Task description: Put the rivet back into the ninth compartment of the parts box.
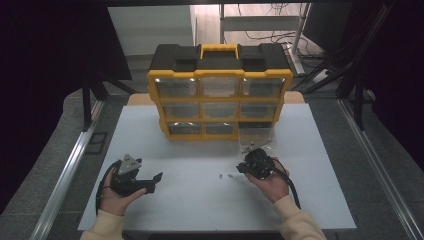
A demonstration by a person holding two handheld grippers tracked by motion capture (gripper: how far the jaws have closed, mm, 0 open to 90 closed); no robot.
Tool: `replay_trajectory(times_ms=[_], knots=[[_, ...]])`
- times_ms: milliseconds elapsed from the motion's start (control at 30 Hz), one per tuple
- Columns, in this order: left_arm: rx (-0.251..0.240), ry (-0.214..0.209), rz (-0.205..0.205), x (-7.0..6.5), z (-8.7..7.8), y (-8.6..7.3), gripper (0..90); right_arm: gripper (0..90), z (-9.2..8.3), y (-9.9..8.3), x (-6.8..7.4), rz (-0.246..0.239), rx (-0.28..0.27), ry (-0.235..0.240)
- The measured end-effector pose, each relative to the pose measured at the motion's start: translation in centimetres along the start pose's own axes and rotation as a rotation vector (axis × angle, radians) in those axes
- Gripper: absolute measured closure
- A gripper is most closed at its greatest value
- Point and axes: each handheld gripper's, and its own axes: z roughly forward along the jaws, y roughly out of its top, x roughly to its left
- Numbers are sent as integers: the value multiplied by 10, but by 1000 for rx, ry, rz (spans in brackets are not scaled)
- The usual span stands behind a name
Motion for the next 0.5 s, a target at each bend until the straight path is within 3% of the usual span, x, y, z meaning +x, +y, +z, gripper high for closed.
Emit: replay_trajectory(times_ms=[500], knots=[[5,0,1,0,1,0,126,826,-25,8,-5,5,-76,3]])
